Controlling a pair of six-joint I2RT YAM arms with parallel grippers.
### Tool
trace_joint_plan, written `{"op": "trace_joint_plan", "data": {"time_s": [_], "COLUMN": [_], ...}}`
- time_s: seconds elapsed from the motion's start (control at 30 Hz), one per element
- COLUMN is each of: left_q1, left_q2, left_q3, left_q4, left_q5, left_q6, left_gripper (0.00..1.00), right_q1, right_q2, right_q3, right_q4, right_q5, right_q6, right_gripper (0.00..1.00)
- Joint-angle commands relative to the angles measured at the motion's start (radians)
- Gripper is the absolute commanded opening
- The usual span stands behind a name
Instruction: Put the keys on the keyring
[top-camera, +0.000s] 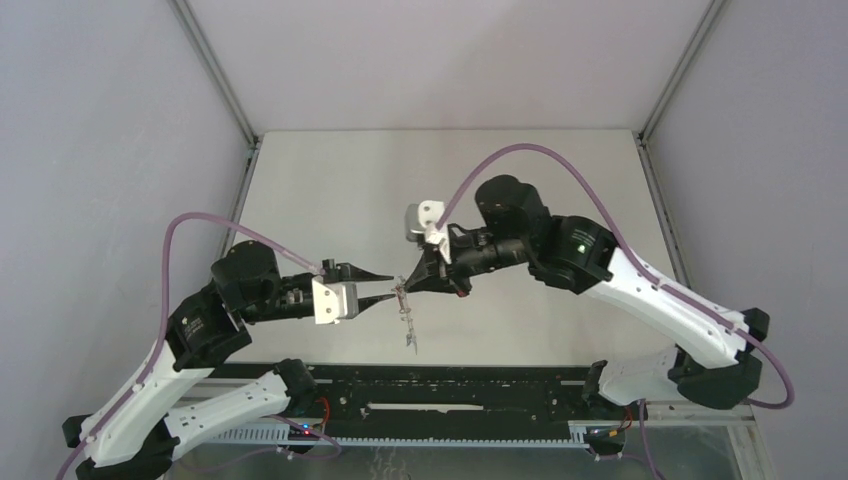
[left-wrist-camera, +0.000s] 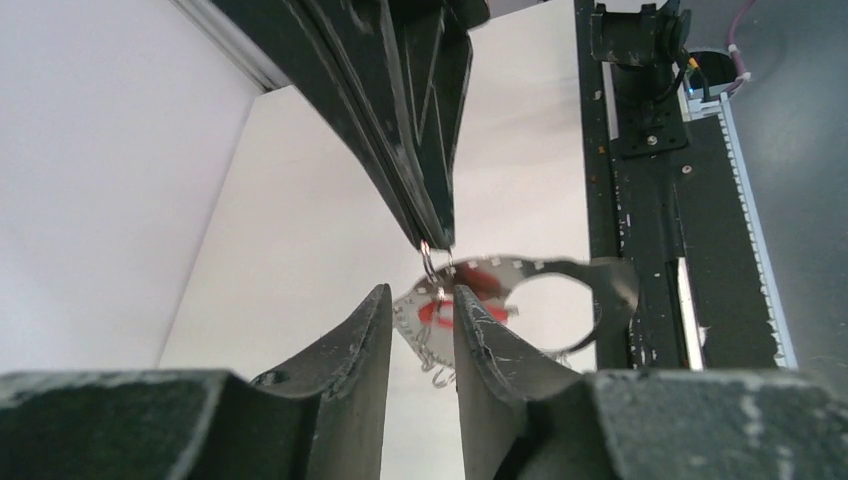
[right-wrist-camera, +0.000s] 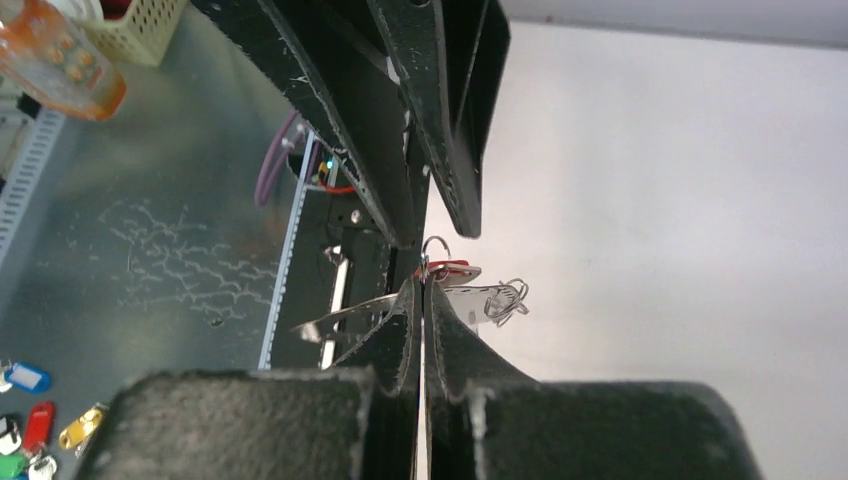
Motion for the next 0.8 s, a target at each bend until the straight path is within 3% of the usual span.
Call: {"op": "trace_joint_plan", "data": {"time_s": [0.0,0.43,0.63,0.77], "left_q1": [0.0,-0.001,0.0,0.0], "left_q2": [-0.013,-0.052,-0.091,-0.096], "left_q3": [0.035,0.02,0.013,0.015], "left_q4": [0.011,0.09,0.061,0.042], "left_q5": [-0.022,-0.02,-0.075,-0.053], "left_q6": [0.071,0.175,0.246,0.261], "left_gripper": [0.32,0.28,0.42,0.45], "right_q1": [-0.043,-0.045,-0.045,-0.045], "right_q2": [-0.137,-0.233,-0.232,-0.224], "right_q3": [-0.127,-0.371,-0.381,-0.381], "right_q4": [0.379,0.752,0.777,0.789], "right_q5": [-0.102,-0.041,-0.049,-0.067], "right_q6": [0.142,0.317,0.318,0.337], "right_gripper": [0.0,0.0,0.0,0.0]}}
